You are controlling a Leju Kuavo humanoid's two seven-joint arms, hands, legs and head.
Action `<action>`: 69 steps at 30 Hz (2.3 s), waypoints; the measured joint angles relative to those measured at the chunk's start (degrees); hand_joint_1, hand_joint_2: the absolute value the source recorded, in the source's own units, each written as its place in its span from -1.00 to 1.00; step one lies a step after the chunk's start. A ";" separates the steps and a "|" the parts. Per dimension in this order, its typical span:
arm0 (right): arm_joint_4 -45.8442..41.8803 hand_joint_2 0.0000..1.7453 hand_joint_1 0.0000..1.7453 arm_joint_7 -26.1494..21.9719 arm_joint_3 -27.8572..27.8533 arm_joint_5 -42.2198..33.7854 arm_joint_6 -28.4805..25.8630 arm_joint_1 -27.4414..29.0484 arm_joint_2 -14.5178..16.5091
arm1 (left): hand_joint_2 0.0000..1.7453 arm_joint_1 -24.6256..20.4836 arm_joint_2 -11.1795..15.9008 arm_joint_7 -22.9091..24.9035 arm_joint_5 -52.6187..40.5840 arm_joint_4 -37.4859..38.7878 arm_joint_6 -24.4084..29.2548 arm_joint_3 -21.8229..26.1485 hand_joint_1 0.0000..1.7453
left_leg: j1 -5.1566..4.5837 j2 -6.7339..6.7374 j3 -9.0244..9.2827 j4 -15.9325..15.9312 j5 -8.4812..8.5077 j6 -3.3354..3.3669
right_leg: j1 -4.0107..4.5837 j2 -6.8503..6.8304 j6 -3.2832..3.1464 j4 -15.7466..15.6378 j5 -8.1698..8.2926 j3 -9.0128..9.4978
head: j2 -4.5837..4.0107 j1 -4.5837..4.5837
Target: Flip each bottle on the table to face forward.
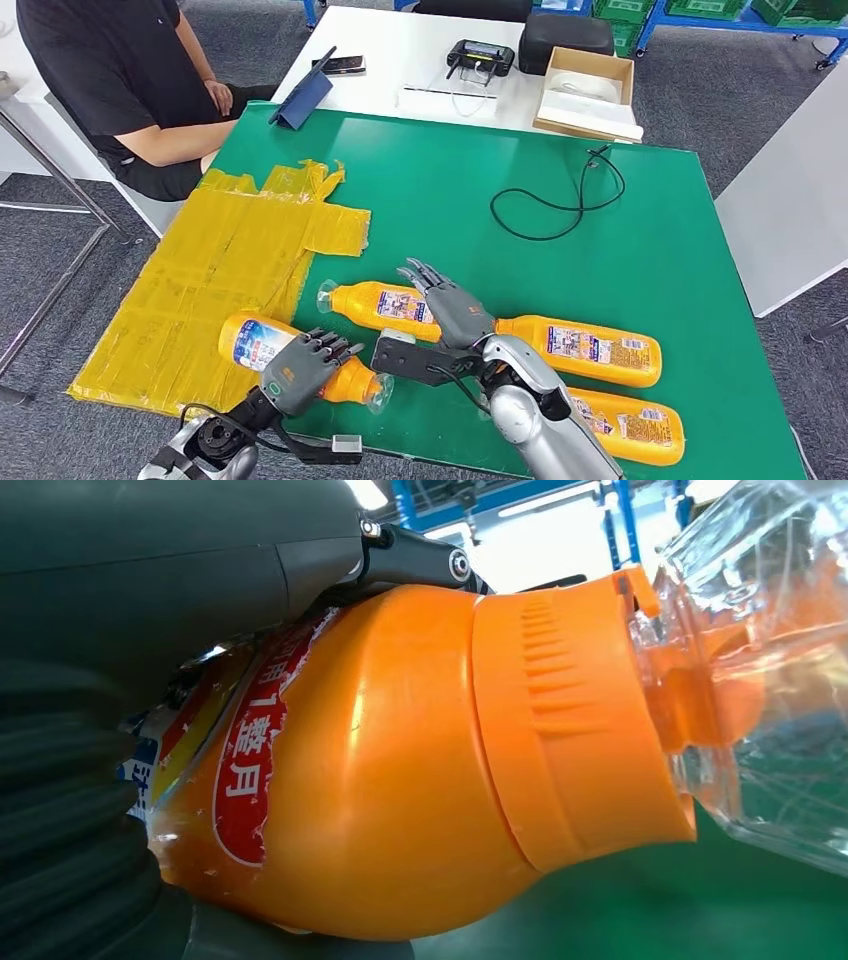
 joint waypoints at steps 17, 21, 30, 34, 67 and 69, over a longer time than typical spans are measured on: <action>14.85 1.00 -1.00 2.24 0.42 3.34 5.06 -8.75 2.82 | -1.00 -6.66 -1.43 -4.49 14.51 7.86 -6.22 -5.71 -1.00 | -0.01 -0.17 0.14 -0.01 0.41 0.10 | 0.00 -0.29 -0.02 -0.01 0.27 0.13 | 0.00 0.01; 23.89 1.00 -1.00 3.66 1.49 6.45 7.06 -11.73 2.89 | -1.00 -7.58 -2.55 -9.70 32.40 6.66 -18.12 -4.54 -1.00 | -0.03 -0.41 0.09 0.00 0.53 0.13 | -0.03 -0.49 0.07 -0.01 0.32 0.18 | 0.00 0.01; 41.75 1.00 -0.07 7.49 2.40 15.85 4.71 -16.69 3.22 | -1.00 -3.87 -7.86 -2.98 74.06 -4.59 -46.62 5.36 -1.00 | -0.14 -0.08 0.22 0.00 0.41 0.14 | -0.14 -0.34 0.08 -0.06 0.30 -0.36 | 0.00 0.01; 46.80 1.00 1.00 8.72 2.38 18.69 5.43 -17.95 3.84 | -1.00 -2.65 -9.45 -1.95 81.74 -8.78 -48.89 8.22 -1.00 | -0.12 -0.02 0.70 -0.01 0.19 0.06 | -0.14 -0.23 -0.06 -0.08 0.10 -0.07 | 0.00 -0.02; -5.98 1.00 1.00 -20.01 -22.85 -7.11 -24.95 19.51 8.83 | 1.00 17.64 -19.00 5.90 94.55 -31.59 -42.52 19.26 -1.00 | -0.19 0.12 0.01 0.01 -0.35 0.17 | -0.16 0.11 0.11 -0.03 -0.23 -0.06 | 0.00 -0.01; -10.36 1.00 1.00 -20.57 -22.12 -7.00 -24.92 21.25 8.99 | 1.00 17.90 -19.61 5.97 94.26 -31.91 -42.48 19.41 -1.00 | -0.18 0.13 0.00 0.01 -0.36 0.16 | -0.16 0.11 0.11 -0.03 -0.23 -0.09 | 0.00 0.00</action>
